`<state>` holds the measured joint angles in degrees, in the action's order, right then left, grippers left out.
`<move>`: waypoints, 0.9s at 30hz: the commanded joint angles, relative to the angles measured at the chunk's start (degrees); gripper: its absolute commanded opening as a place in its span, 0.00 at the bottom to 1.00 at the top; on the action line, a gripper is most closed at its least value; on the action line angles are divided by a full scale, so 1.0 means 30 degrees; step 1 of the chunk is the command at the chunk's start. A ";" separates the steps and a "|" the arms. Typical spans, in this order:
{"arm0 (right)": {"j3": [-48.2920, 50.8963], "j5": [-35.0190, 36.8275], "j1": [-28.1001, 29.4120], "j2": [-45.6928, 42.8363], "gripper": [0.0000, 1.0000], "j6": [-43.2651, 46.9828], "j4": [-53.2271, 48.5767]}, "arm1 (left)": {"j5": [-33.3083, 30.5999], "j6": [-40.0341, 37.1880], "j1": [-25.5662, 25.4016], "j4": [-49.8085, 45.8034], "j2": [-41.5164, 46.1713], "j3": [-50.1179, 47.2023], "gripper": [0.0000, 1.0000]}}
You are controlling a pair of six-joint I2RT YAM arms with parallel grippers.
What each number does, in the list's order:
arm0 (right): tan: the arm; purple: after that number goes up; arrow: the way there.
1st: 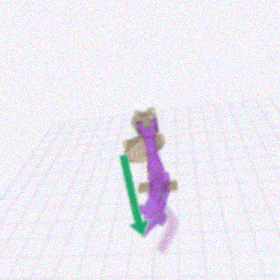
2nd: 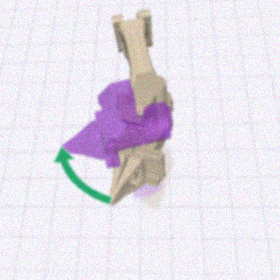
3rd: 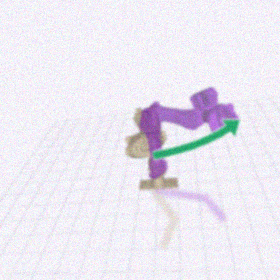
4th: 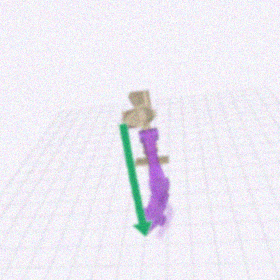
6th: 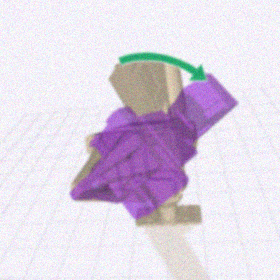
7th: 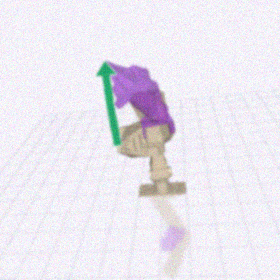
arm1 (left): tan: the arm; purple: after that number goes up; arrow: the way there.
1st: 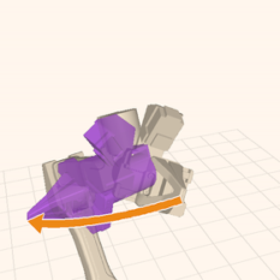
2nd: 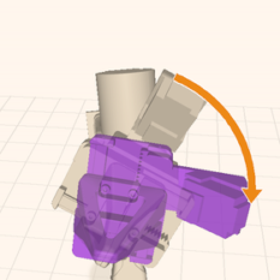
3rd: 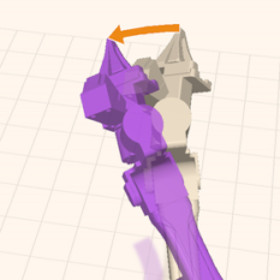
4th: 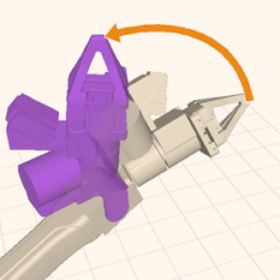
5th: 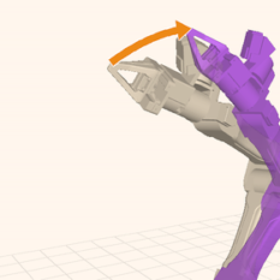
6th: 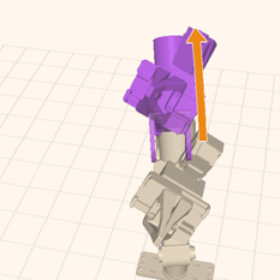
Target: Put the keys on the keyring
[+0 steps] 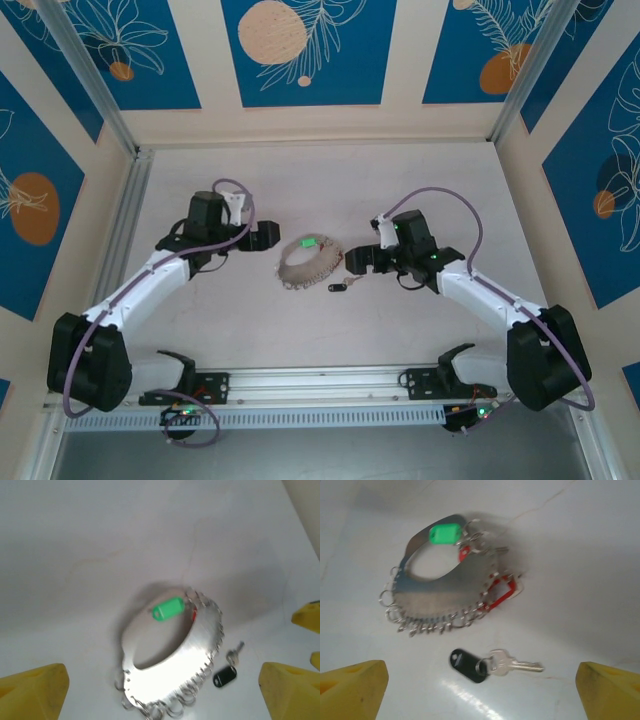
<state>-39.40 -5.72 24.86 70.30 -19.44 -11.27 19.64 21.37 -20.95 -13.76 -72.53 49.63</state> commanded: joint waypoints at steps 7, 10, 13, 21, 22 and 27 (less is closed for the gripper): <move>-0.0196 -0.1151 0.1339 0.2598 0.70 -0.0572 0.1124 | -0.1209 0.0147 -0.2039 -0.2161 -0.1107 0.0367 0.77; -0.0574 -0.1041 0.1572 0.3901 0.63 -0.0623 0.1734 | -0.1013 0.0379 -0.2162 -0.1730 -0.1645 0.0439 0.73; -0.1034 -0.0864 0.1586 0.4830 0.60 -0.0628 0.2321 | -0.1482 0.0091 -0.2388 -0.2106 -0.2246 0.0681 0.71; -0.3121 -0.1099 0.1583 0.7584 0.56 0.0147 0.2777 | -0.2213 -0.0819 -0.2197 -0.1275 -0.4470 0.2030 0.87; -0.3394 -0.1239 0.1593 0.7943 0.56 0.0228 0.2764 | -0.1964 -0.1093 -0.2161 -0.1215 -0.5092 0.2516 0.90; -0.4312 -0.1542 0.1532 0.9220 0.50 0.0243 0.2718 | -0.2441 -0.2834 -0.2104 -0.2709 -0.8223 0.5228 0.89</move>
<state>-50.65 -8.38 29.45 96.57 -19.57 -3.46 14.11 17.32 -27.51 -19.05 -94.32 61.65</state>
